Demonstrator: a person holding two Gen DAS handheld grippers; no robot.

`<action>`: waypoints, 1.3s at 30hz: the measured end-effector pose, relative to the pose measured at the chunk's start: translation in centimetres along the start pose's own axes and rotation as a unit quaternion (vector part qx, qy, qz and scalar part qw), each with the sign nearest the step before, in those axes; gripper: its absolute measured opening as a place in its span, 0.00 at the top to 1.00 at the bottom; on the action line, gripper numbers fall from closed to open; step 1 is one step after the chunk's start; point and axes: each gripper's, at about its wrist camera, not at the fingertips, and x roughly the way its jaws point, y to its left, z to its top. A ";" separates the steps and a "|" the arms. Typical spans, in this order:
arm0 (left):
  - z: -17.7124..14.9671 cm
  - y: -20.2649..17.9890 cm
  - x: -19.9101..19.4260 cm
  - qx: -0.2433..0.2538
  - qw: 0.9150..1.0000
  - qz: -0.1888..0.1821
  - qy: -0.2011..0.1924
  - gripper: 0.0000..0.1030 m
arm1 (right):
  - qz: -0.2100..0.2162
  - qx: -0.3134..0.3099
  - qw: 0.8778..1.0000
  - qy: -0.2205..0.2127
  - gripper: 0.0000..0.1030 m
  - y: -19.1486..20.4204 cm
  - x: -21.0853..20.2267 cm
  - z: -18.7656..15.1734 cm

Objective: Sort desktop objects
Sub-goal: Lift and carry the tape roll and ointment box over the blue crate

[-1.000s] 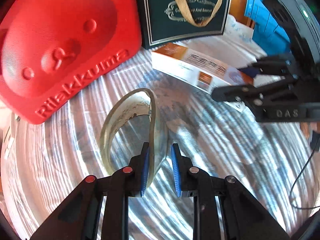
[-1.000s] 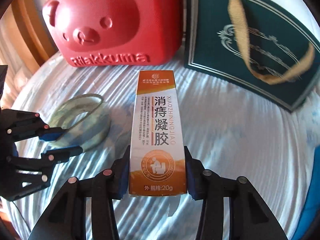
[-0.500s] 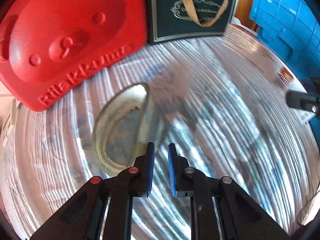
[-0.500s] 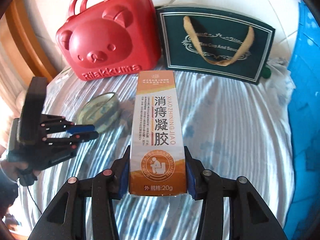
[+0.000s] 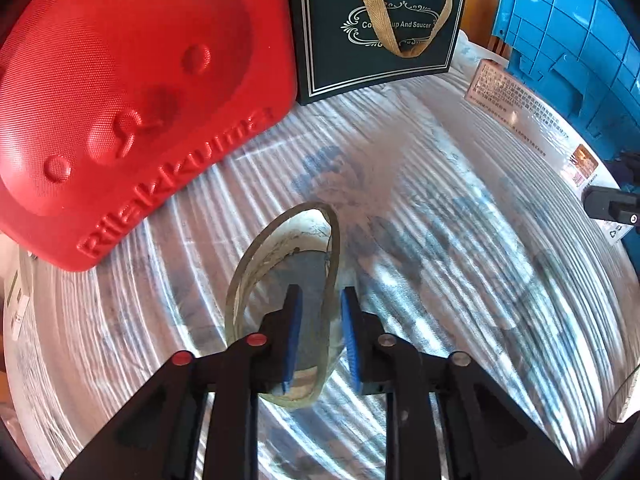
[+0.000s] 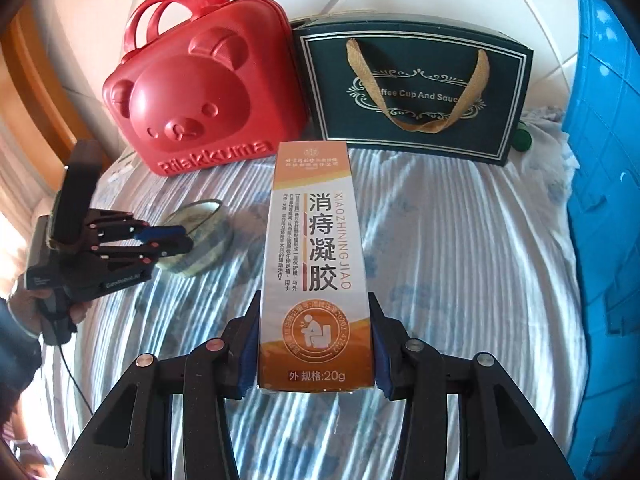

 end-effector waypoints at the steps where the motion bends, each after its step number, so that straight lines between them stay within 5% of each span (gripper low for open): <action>1: -0.1 0.1 0.0 0.004 1.000 -0.002 0.002 0.76 | 0.000 -0.002 1.000 0.001 0.57 0.1 0.1 0.1; 8: 0.1 1.4 0.6 -0.002 0.999 -0.037 0.028 0.65 | 0.011 0.012 1.000 0.005 0.57 -0.1 0.6 0.4; 13: -0.8 -0.4 1.7 0.038 0.998 -0.005 0.040 0.65 | 0.011 0.008 1.000 0.006 0.57 0.3 0.8 0.6; 17: -1.5 -0.4 3.1 0.006 0.998 -0.035 0.052 0.65 | 0.011 0.011 1.000 0.004 0.57 0.3 0.9 0.8; 19: -1.5 -0.7 2.9 0.005 0.998 -0.030 0.046 0.72 | 0.010 0.012 1.000 0.002 0.57 0.3 0.7 0.8; 20: -1.4 -0.9 2.6 0.005 0.999 -0.030 0.042 0.86 | 0.009 0.012 1.000 0.001 0.57 0.2 0.6 0.8; 22: -1.4 -1.0 2.3 -0.002 0.998 -0.059 0.033 0.87 | 0.006 0.013 1.000 0.001 0.56 0.2 0.5 0.8; 30: -1.8 -3.0 1.6 0.004 0.999 -0.048 0.026 0.89 | 0.006 0.015 1.000 -0.009 0.56 0.3 -0.3 0.8; 39: -0.4 -5.4 -5.4 0.009 0.999 -0.015 -0.042 0.89 | -0.008 0.012 0.998 -0.056 0.56 0.9 -4.4 0.8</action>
